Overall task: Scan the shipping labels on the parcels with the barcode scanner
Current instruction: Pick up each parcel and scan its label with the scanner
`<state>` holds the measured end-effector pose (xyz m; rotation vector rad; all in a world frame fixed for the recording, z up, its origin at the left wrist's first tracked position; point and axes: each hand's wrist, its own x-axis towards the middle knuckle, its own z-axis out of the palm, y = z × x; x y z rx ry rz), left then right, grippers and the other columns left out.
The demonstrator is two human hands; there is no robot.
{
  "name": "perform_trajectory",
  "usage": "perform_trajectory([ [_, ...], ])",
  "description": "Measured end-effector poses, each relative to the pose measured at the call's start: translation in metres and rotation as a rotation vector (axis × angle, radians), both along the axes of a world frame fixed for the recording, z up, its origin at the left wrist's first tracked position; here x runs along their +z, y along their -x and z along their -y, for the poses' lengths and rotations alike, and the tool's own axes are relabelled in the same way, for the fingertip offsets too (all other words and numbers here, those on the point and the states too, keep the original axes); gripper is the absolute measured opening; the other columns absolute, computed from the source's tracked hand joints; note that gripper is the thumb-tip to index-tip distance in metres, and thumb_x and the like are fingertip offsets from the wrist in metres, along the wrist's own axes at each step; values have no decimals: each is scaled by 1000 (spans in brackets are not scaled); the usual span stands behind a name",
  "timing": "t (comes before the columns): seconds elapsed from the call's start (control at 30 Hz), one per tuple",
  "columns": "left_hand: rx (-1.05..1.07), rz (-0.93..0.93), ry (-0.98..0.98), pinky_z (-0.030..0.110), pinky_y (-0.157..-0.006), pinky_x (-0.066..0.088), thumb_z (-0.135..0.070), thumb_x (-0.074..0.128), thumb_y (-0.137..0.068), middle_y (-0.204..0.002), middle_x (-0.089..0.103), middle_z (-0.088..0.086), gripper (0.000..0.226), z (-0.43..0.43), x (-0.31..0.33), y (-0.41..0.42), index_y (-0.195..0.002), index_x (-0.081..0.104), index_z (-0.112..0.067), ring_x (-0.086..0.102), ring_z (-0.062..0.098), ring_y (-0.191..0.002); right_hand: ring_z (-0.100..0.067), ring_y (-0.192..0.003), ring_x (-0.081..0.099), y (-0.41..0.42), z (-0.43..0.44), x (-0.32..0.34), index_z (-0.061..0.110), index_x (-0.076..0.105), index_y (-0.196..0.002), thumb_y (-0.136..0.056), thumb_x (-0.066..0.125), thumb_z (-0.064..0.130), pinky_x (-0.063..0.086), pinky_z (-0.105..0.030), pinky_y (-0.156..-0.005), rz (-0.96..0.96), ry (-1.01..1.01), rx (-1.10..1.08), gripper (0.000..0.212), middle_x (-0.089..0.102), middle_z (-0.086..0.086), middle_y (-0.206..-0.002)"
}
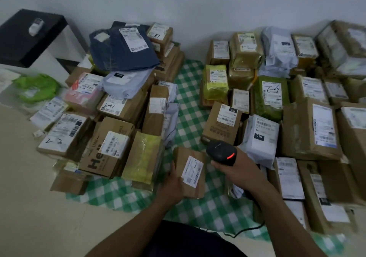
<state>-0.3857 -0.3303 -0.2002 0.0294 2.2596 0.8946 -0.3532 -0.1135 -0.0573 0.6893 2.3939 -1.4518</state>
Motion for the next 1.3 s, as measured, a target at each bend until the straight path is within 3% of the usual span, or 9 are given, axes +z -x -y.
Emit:
perform_trajectory([
  [0.1, 6, 9, 86, 46, -110, 47, -76, 52, -80, -160, 40, 5, 111, 3, -34, -6, -163, 0, -25, 51, 24, -136, 0, -109, 62, -3, 2, -6, 51, 59, -109, -81, 84, 46, 51, -37, -100, 28, -24, 5, 38, 67, 23, -115],
  [0.27, -157, -144, 61, 45, -127, 19, -40, 65, -92, -172, 3, 7, 100, -26, -6, 4, -164, -3, -24, 11, 31, -156, -5, -109, 64, -5, 0, -12, 43, 61, -119, -79, 85, 49, 53, -43, -100, 42, -34, -15, 46, 69, 17, -116],
  [0.37, -195, -170, -4, 48, -123, 27, -64, 58, -78, -164, 24, 10, 96, -43, -5, 22, -157, 14, -33, 25, 33, -150, 0, -105, 63, -9, -2, -15, 43, 60, -114, -83, 85, 42, 52, -34, -93, 37, -29, -36, 40, 69, 16, -112],
  [0.53, -398, -207, 225, 46, -126, -12, -70, 63, -83, -171, -10, 11, 117, -50, -14, 37, -163, -8, -24, -13, 33, -157, -5, -113, 60, -19, -4, -22, 36, 55, -137, -83, 84, 43, 46, -31, -96, 37, 2, -73, 61, 65, 17, -123],
  [0.87, -528, -82, 379, 52, -125, -10, -49, 62, -98, -168, -20, 23, 104, -30, -13, 50, -163, -9, -10, -19, 42, -155, 2, -104, 64, -22, -10, -19, 43, 64, -114, -86, 84, 33, 51, -30, -90, -8, 47, -125, 36, 71, 19, -110],
  [1.0, -393, -153, 181, 47, -127, 8, -51, 70, -91, -168, 14, 13, 90, -48, -7, 62, -161, 24, -18, 6, 34, -157, 0, -92, 69, -22, -21, -16, 43, 67, -103, -87, 84, 28, 54, -29, -83, -35, 55, -159, 28, 75, 19, -92],
  [1.1, -32, -144, -195, 31, -109, 35, -35, 68, -97, -135, 44, -13, 44, -81, 22, 81, -136, 55, -19, 44, 13, -128, 1, -80, 68, -24, -35, -17, 38, 68, -101, -86, 84, 35, 51, -29, -75, -22, 47, -173, 22, 73, 23, -80],
  [1.2, 116, 102, -348, 28, -98, 38, -32, 65, -100, -130, 52, -12, 36, -117, 48, 109, -132, 51, -25, 48, 11, -117, 2, -79, 68, -26, -47, -15, 37, 67, -108, -86, 84, 32, 51, -28, -74, -20, 36, -209, 28, 75, 18, -85],
  [1.3, 125, 212, -448, 39, -105, 48, -28, 66, -99, -130, 63, -6, 39, -137, 45, 127, -133, 50, -34, 59, 19, -125, -5, -85, 69, -27, -59, -17, 33, 65, -120, -79, 85, 52, 56, -33, -78, 21, 4, -240, 49, 73, 13, -94],
])
